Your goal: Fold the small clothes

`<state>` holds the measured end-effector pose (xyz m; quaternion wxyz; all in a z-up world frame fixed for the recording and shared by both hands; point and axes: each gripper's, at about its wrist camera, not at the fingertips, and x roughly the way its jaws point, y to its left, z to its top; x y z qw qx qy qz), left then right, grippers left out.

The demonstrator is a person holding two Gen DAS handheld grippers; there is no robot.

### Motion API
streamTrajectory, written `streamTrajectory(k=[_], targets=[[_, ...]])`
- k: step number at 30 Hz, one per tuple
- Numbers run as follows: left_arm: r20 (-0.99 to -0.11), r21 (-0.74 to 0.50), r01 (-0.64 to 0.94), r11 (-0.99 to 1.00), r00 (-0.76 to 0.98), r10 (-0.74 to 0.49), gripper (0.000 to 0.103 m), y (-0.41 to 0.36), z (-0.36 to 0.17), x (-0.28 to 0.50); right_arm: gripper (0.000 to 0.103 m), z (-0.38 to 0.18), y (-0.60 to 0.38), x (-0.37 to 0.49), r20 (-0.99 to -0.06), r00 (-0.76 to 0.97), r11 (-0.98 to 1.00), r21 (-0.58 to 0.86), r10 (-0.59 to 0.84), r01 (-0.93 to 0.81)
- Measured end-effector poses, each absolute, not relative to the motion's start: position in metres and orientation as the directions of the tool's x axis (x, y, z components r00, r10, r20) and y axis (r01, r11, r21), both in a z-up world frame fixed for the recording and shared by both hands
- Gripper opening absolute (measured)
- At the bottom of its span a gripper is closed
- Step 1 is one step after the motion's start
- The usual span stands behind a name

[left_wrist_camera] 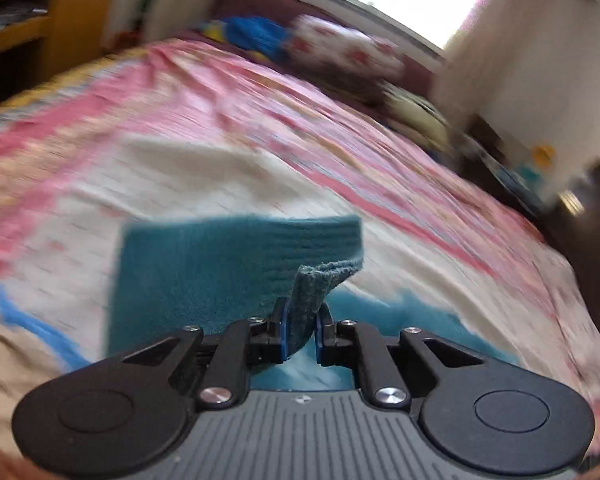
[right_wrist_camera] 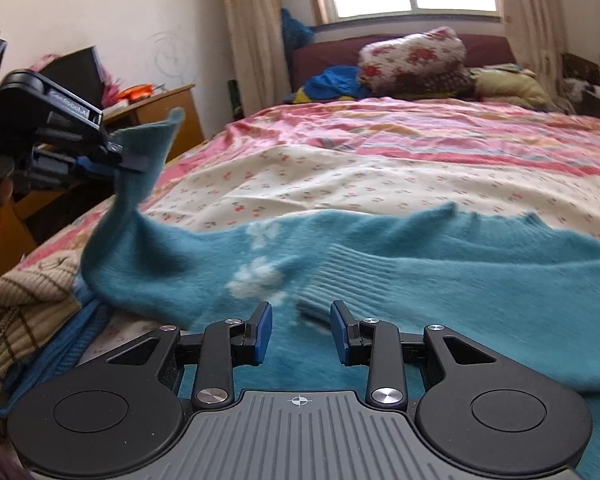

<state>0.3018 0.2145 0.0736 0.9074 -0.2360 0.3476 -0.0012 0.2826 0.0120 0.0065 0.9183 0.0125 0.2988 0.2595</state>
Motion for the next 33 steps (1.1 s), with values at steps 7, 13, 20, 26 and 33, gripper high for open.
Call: streamTrajectory(k=[7,13,20,26,33], targets=[[-0.69,-0.364,-0.046,0.93,0.684,-0.236,0.023,0.13,0.011,0.295,0.033,-0.006,-0.046,0.293,-0.592,0.683,0.904,0.26,0.428,-0.34],[-0.642,-0.352,-0.052,0.935,0.74,-0.2,0.03,0.127,0.007,0.253,0.038,-0.008,-0.062,0.303,-0.579,0.64,0.859,0.409,0.505,-0.308],[-0.592,-0.272,-0.029,0.962,0.793,-0.143,0.043,0.115,-0.005,0.222,0.042,-0.017,-0.047,0.315,-0.555,0.512,0.736,0.622,0.655,-0.267],[-0.571,-0.269,0.01,0.963,0.804,-0.168,0.043,0.118,-0.009,0.216,0.047,-0.028,-0.048,0.308,-0.55,0.456,0.679,0.711,0.699,-0.183],[-0.562,-0.295,0.029,0.955,0.803,-0.198,0.044,0.121,-0.012,0.212,0.047,-0.025,-0.026,0.31,-0.557,0.419,0.669,0.72,0.717,-0.188]])
